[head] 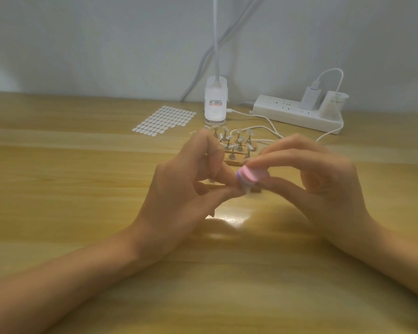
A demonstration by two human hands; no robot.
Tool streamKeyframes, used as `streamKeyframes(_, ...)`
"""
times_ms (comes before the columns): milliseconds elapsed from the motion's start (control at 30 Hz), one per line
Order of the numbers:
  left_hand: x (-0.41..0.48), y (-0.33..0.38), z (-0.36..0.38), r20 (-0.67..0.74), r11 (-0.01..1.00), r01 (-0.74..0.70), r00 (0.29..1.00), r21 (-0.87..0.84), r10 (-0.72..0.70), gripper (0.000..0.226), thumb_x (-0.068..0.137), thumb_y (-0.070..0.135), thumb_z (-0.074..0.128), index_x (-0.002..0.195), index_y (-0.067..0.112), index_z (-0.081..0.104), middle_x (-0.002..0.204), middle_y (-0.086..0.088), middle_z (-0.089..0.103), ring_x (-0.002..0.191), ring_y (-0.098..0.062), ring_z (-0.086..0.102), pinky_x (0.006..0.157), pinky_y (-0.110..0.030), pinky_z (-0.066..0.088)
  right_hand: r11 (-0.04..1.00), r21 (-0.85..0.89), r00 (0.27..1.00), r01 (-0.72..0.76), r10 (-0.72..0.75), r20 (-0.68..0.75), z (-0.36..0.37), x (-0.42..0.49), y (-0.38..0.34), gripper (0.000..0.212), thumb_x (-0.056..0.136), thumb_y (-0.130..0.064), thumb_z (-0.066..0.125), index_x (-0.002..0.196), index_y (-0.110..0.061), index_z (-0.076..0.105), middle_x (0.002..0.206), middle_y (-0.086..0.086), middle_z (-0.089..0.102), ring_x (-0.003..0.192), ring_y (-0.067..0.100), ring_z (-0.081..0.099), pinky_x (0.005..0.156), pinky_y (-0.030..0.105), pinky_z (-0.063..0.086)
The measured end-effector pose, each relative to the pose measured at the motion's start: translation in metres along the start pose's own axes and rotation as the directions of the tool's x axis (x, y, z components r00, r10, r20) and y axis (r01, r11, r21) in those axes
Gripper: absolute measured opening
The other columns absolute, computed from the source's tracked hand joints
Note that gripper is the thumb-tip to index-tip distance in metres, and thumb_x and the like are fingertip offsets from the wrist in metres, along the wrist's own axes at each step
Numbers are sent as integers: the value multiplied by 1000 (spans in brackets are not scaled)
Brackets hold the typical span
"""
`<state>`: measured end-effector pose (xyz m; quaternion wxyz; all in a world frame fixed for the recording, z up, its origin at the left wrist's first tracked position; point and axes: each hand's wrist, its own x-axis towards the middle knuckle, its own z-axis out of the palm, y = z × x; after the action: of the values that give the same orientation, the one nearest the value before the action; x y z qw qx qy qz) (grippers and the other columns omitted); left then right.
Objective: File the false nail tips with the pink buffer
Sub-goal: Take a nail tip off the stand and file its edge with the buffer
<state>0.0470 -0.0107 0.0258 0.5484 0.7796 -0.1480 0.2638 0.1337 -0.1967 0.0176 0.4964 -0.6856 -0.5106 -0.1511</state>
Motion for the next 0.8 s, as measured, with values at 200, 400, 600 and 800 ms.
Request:
streamKeyframes(200,-1,-3,1,15,999,-7,1000,46,6,43,80,13,78,84,24,37,80,12,74,76,-3,73,50,-16,48,998,-47,999,31,-30,20,0,1,-3,21,88,-13,73,109,-16,71,100,6,68,94,22,68,84,39,54)
streamKeyframes(400,-1,-6,0,22,999,-11,1000,36,11,43,83,10,79,85,22,38,82,7,75,80,-6,75,51,-20,51,997,-53,998,56,-54,40,1,1,-2,20,90,-13,73,109,-17,71,101,3,68,95,19,68,84,32,53)
streamKeyframes(600,-1,-5,1,30,1000,2,1000,8,-2,45,80,19,82,85,23,38,79,8,74,74,-5,73,51,-16,49,993,-77,994,92,-88,60,1,1,-3,23,86,-12,73,109,-16,71,100,4,68,94,17,67,85,29,52)
streamKeyframes(800,-1,-6,0,44,999,-19,999,48,17,43,82,13,80,86,19,38,81,17,74,76,-1,73,52,-17,50,989,-99,992,110,-103,73,1,1,-4,20,90,-13,72,110,-14,71,100,4,67,95,15,67,86,25,51)
